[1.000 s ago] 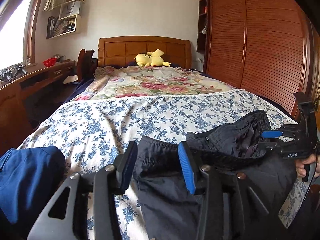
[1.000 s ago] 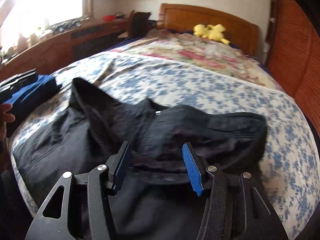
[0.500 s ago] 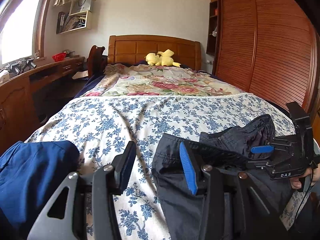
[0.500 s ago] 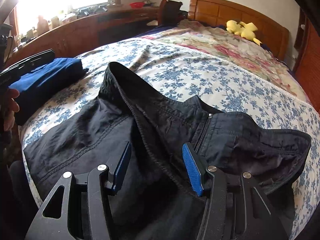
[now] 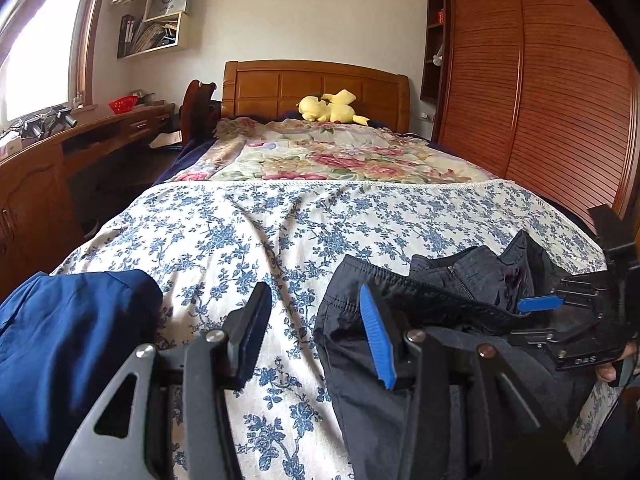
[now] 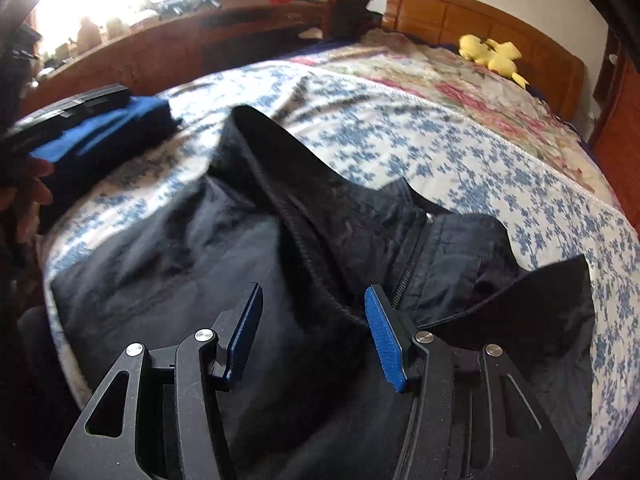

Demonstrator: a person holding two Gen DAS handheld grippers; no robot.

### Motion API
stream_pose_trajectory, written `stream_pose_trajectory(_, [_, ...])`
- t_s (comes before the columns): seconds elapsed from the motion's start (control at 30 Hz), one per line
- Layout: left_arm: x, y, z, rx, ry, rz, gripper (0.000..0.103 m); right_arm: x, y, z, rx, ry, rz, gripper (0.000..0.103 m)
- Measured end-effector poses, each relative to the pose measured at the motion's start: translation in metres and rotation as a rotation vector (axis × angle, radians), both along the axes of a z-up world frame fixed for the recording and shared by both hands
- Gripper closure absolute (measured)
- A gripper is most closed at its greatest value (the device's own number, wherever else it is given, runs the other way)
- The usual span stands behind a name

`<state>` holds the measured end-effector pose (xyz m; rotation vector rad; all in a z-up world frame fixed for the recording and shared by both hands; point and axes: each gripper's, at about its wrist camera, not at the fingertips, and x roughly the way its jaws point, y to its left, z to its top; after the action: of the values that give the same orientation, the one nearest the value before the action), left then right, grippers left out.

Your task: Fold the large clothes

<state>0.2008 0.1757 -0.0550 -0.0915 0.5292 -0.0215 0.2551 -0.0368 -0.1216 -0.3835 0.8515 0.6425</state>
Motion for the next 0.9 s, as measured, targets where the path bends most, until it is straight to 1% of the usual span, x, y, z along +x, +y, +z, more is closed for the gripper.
stream_pose_trajectory(0.1, [0.002, -0.002, -0.002, 0.004, 0.007, -0.008, 0.058, 0.023, -0.004, -0.018, -0.039, 0.049, -0.053, 0.05])
stream_pose_trajectory(0.13, [0.002, -0.002, -0.002, 0.005, 0.009, -0.009, 0.058, 0.029, -0.005, -0.021, -0.046, 0.054, -0.061, 0.054])
stream_pose_trajectory(0.2, [0.003, -0.002, -0.003, 0.004, 0.011, -0.012, 0.058, 0.038, -0.006, -0.025, -0.064, 0.048, -0.054, 0.075])
stream_pose_trajectory(0.23, [0.004, -0.002, -0.003, 0.003, 0.012, -0.013, 0.058, 0.042, -0.005, -0.025, -0.059, 0.046, -0.041, 0.083])
stream_pose_trajectory(0.27, [0.004, -0.002, -0.004, 0.002, 0.012, -0.014, 0.058, 0.045, -0.005, -0.024, -0.048, 0.053, -0.028, 0.099])
stream_pose_trajectory(0.33, [0.005, -0.002, -0.004, 0.0, 0.013, -0.019, 0.058, 0.054, -0.003, -0.02, -0.053, 0.03, -0.034, 0.101])
stream_pose_trajectory(0.43, [0.006, -0.005, -0.005, -0.002, 0.016, -0.03, 0.058, 0.07, 0.004, -0.01, -0.085, -0.051, -0.044, 0.102])
stream_pose_trajectory(0.57, [0.008, -0.008, -0.005, -0.035, 0.018, -0.067, 0.058, 0.099, 0.011, 0.0, -0.101, -0.102, -0.072, 0.102])
stream_pose_trajectory(0.7, [0.011, -0.014, -0.007, -0.025, 0.024, -0.077, 0.058, 0.12, 0.026, -0.005, -0.136, -0.12, -0.068, 0.102])
stream_pose_trajectory(0.77, [0.013, -0.017, -0.008, -0.025, 0.027, -0.084, 0.058, 0.128, 0.031, -0.011, -0.147, -0.102, -0.076, 0.102])
stream_pose_trajectory(0.83, [0.016, -0.021, -0.009, -0.022, 0.033, -0.092, 0.058, 0.137, 0.034, -0.017, -0.137, -0.063, -0.091, 0.098])
stream_pose_trajectory(0.87, [0.017, -0.023, -0.01, -0.02, 0.035, -0.096, 0.058, 0.139, 0.034, -0.018, -0.137, -0.072, -0.104, 0.088])
stream_pose_trajectory(0.9, [0.018, -0.025, -0.01, -0.019, 0.038, -0.101, 0.058, 0.142, 0.032, -0.015, -0.133, -0.089, -0.124, 0.073])
